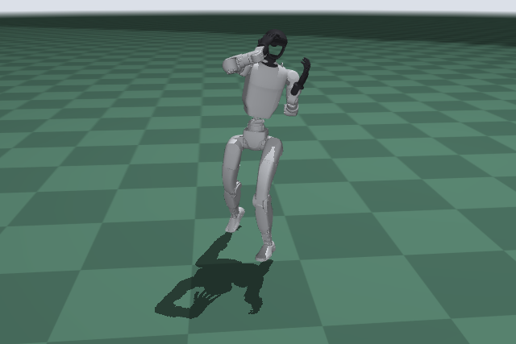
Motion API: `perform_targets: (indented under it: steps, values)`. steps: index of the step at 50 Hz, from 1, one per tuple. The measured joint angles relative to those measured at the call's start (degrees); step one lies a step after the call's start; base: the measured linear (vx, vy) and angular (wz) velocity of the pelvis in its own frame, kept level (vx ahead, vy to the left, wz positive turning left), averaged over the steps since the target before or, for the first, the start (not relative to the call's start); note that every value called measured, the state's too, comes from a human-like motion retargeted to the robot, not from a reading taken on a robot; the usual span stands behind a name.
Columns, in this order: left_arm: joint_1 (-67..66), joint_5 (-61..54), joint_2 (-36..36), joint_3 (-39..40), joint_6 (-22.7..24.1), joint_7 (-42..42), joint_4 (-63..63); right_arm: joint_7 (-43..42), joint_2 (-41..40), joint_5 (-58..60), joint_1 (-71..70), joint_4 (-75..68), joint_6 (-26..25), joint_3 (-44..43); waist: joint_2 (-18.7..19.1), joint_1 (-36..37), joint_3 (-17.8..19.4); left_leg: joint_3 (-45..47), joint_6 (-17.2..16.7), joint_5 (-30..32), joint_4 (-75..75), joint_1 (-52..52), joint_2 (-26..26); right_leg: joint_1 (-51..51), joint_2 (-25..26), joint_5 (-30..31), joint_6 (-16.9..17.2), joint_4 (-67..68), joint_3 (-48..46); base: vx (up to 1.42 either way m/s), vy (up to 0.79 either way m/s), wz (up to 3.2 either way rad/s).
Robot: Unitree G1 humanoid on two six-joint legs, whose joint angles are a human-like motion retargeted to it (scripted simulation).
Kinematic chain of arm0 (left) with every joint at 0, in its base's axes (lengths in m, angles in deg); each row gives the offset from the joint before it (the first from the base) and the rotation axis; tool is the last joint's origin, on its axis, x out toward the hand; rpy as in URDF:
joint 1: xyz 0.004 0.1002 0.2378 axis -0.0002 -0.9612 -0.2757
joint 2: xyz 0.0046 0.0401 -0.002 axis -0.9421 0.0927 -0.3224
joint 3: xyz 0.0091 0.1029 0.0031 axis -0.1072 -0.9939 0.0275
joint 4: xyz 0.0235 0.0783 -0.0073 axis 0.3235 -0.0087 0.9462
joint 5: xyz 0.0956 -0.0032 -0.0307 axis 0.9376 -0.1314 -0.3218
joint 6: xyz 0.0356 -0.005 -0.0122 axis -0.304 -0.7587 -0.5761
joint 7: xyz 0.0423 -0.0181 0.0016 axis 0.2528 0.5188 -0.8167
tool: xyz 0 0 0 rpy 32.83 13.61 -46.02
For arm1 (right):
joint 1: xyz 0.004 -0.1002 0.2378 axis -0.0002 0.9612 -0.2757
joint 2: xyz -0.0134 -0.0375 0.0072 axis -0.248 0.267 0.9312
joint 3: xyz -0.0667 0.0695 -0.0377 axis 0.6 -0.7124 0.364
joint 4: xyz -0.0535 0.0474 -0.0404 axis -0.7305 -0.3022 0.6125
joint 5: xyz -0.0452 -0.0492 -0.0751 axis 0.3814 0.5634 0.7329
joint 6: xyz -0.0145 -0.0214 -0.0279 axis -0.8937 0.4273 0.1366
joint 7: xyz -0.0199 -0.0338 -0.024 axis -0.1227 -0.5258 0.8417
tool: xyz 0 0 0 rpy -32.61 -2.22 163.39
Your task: Kungfu
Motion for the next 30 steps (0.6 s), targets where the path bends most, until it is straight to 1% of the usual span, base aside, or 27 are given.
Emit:
perform_targets:
  steps: [1, 2, 3, 5, 7, 9, 11, 15, 18, 21, 23, 25, 27, 30]
  values:
    - [2.1, 4.64, -0.35, -0.15, 1.79, -5.49, -2.65, 1.27, -0.27, 0.92, -3.8, -0.16, 1.13, 0.23, -1.42, 2.73, -0.11, 0.11, -0.55, -1.17, 3.1, -3.01, 2.08, 0.39, 1.31, -6.0, 2.27, -1.38, 1.2, -0.16, -0.7, -1.14]
    - [4.21, 8.63, -0.8, 0.06, 3.52, -10.34, -5.12, 2.46, -0.69, 2.06, -7.06, -0.32, 2.08, 0.14, -2.43, 4.56, 0.0, -0.02, -0.95, -2.03, 5.7, -5.65, 3.64, 0.62, 2.48, -11.58, 3.79, -2.6, 1.96, -0.37, -0.59, -0.81]
    - [6.34, 11.35, -1.43, 0.97, 5.12, -13.9, -7.21, 3.52, -1.38, 3.62, -9.24, -0.49, 2.68, -0.59, -2.63, 4.58, 0.55, -0.63, -1.05, -2.29, 7.29, -7.57, 4.15, 0.51, 3.38, -16.32, 3.79, -3.49, 1.84, -0.5, -0.39, -0.37]
    - [8.66, 15.34, -2.75, 2.91, 6.58, -19.16, -10.06, 4.47, -4.65, 7.12, -10.85, -1.51, 2.56, -2.92, -1.63, 2.8, 1.16, -1.31, -0.89, -2.59, 9.45, -9.39, 4.97, -0.12, 2.78, -23.88, 2.57, -2.31, -1.66, -0.6, -0.11, -0.11]
    - [9.3, 16.95, -3.8, 3.76, 5.16, -20.9, -10.94, 2.7, -7.94, 10.28, -10.12, -2.78, 2.27, -4.97, 0.35, 0.59, 1.93, -2.06, -1.27, -1.99, 9.91, -9.54, 6.35, -1.41, 3.47, -28.8, 1.43, 0.87, -3.29, -0.67, 0.05, -0.22]
    - [9.02, 16.96, -4.37, 4.11, 4.13, -21.45, -10.6, -0.39, -10.07, 12.75, -8.05, -3.92, 3.21, -6.3, 1.67, -0.78, 2.13, -2.26, -2.26, -0.96, 9.16, -9.1, 7.79, -1.9, 3.63, -31.59, 1.81, 2.22, -3.72, -0.56, 0.14, -0.38]
    - [7.83, 15.73, -4.44, 3.8, 3.19, -21.94, -9.76, -3.88, -11.39, 14.36, -5.42, -5.29, 3.9, -7.16, 2.61, -1.75, 1.5, -2.37, -3.45, 0.19, 7.42, -8.15, 9.11, -2.0, 3.8, -33.65, 1.32, 2.16, -3.78, -0.44, 0.11, -0.4]
    - [6.39, 11.6, -4.21, 3.61, -0.28, -22.32, -8.57, -7.16, -13.52, 16.89, -0.98, -7.97, 2.49, -8.33, 4.38, -2.9, 0.16, -1.76, -5.88, 2.34, 1.14, -4.94, 12.73, -3.03, 3.87, -37.38, -2.13, 1.76, -3.42, -0.52, 0.07, -0.66]
    - [5.88, 6.67, -4.15, 4.89, -3.06, -21.7, -7.61, -6.23, -16.97, 17.3, 2.74, -10.45, -0.1, -10.18, 6.23, -4.42, -0.44, 0.54, -7.11, 4.23, -4.4, -1.02, 17.07, -5.71, 4.29, -38.28, -3.22, 3.75, -0.17, -0.66, 0.11, -1.16]
    - [3.41, 2.49, -5.59, 8.59, -5.11, -19.68, -4.73, -5.42, -22.33, 14.51, 8.25, -13.11, -4.03, -12.36, 8.52, -8.05, -1.57, 3.55, -8.45, 6.93, -11.71, 4.53, 21.92, -8.34, 4.8, -37.9, -5.04, 5.64, 0.78, -0.77, 0.09, -1.28]
    - [0.03, 0.38, -7.47, 11.92, -6.03, -17.74, -1.96, -4.19, -26.26, 11.0, 13.2, -14.35, -6.38, -13.52, 9.53, -11.46, -2.73, 6.15, -9.08, 9.68, -17.4, 8.54, 24.7, -9.59, 5.57, -37.32, -6.19, 5.41, 1.52, -0.71, 0.01, -1.22]
    - [-4.33, -0.81, -9.52, 15.95, -6.67, -15.32, 1.49, -1.37, -29.8, 7.47, 18.98, -14.91, -7.49, -15.06, 9.84, -14.91, -3.76, 9.35, -9.72, 13.81, -23.83, 12.78, 27.35, -11.08, 6.66, -36.51, -7.03, 4.54, 3.29, -0.81, -0.18, -1.21]
    - [-9.64, -0.59, -11.98, 20.84, -7.55, -12.91, 4.84, 1.81, -32.12, 4.48, 25.14, -15.39, -8.65, -16.91, 9.55, -18.45, -3.99, 12.88, -8.3, 19.17, -29.96, 17.15, 29.01, -12.14, 7.87, -35.65, -7.61, 3.08, 5.88, -0.83, -0.29, -1.08]
    - [-17.95, 1.03, -15.91, 27.7, -7.99, -7.03, 8.29, 5.02, -32.61, 2.04, 33.57, -16.51, -9.19, -18.83, 7.89, -23.21, -3.93, 19.12, -3.55, 29.3, -37.77, 22.96, 30.15, -14.01, 9.31, -34.33, -8.69, 0.85, 11.13, -0.84, -0.4, -1.24]
